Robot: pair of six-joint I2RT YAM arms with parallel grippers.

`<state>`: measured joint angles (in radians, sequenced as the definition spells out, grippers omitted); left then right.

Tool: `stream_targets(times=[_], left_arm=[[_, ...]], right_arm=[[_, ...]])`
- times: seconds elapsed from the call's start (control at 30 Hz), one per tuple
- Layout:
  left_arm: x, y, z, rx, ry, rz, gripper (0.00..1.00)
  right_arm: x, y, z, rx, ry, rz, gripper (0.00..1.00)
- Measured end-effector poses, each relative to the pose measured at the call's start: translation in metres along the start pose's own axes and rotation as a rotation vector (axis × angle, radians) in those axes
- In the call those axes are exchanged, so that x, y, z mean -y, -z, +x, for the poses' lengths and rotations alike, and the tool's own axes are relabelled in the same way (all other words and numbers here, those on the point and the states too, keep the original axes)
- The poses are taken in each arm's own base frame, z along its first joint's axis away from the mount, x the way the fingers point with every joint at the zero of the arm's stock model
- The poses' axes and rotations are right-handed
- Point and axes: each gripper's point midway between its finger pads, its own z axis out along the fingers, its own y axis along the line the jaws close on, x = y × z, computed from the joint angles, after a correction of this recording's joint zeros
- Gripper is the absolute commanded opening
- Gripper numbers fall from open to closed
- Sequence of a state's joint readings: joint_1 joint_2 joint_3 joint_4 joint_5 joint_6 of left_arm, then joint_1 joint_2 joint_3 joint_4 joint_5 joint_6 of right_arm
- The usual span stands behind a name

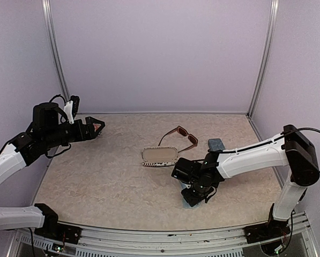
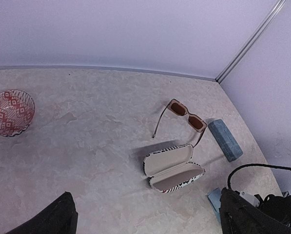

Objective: Organize the sunglasses
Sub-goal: Fold the glasses cleaning cloth at the center of the board.

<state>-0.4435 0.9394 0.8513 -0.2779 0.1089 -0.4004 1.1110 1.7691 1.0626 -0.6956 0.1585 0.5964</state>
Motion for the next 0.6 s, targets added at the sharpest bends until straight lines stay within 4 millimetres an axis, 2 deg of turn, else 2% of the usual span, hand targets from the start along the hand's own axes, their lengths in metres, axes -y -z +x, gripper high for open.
stream_targets(times=[0.27, 0.6], left_arm=[[0.000, 0.000, 0.000, 0.000, 0.000, 0.000, 0.99], [0.000, 0.000, 0.000, 0.001, 0.000, 0.001, 0.99]], right_arm=[[0.000, 0.002, 0.000, 0.001, 0.000, -0.004, 0.00], [-0.016, 0.022, -0.007, 0.033, 0.003, -0.111, 0.00]])
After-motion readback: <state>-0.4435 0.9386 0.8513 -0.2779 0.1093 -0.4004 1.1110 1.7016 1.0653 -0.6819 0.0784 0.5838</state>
